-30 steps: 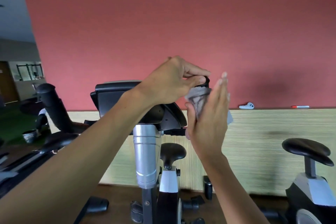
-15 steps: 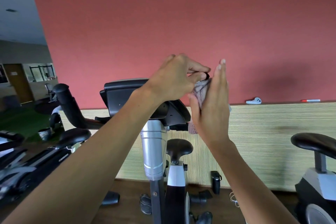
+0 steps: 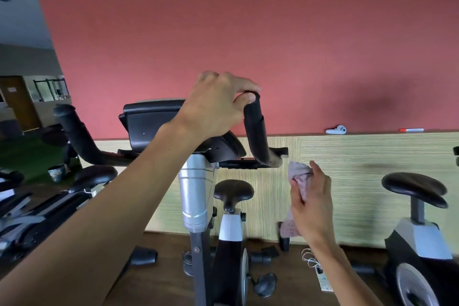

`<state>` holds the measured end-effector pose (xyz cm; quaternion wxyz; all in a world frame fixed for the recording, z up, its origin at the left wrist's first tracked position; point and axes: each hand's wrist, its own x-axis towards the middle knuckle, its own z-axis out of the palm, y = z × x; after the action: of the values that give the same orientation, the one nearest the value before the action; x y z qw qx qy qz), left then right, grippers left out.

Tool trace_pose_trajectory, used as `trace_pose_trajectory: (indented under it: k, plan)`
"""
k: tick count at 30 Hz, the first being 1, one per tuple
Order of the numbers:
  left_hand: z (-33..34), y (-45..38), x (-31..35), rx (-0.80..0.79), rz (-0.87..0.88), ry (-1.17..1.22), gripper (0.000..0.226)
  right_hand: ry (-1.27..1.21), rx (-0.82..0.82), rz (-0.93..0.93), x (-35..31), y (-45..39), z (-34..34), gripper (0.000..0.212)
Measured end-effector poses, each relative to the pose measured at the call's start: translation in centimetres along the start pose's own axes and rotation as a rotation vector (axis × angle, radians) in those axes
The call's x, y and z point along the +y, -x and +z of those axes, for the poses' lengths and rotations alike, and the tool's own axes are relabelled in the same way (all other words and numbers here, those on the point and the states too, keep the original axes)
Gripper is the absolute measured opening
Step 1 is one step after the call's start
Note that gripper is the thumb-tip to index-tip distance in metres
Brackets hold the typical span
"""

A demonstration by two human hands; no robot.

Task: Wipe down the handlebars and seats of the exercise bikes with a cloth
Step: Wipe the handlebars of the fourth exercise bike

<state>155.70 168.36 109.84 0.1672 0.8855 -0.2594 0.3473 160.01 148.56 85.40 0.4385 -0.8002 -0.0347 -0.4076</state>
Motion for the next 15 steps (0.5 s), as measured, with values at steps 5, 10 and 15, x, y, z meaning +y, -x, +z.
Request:
trace_pose_trajectory:
  k: [5,10,15]
  plan:
    - [1.8,0.1,2.1,0.093,0.166,-0.244,0.03,0.22,-0.313,-0.073,1.4,-2.0,-1.8,0.086]
    - [5.1,-1.5,3.2,-0.02,0.261,-0.563,0.028,0.217,-0.235,-0.423,-1.1,-5.0,0.4,0.09]
    - [6.4,-2.5,4.0,-0.114,0.143,-0.989,0.02,-0.248,-0.073,-0.586,-2.1,-7.8,1.6,0.072]
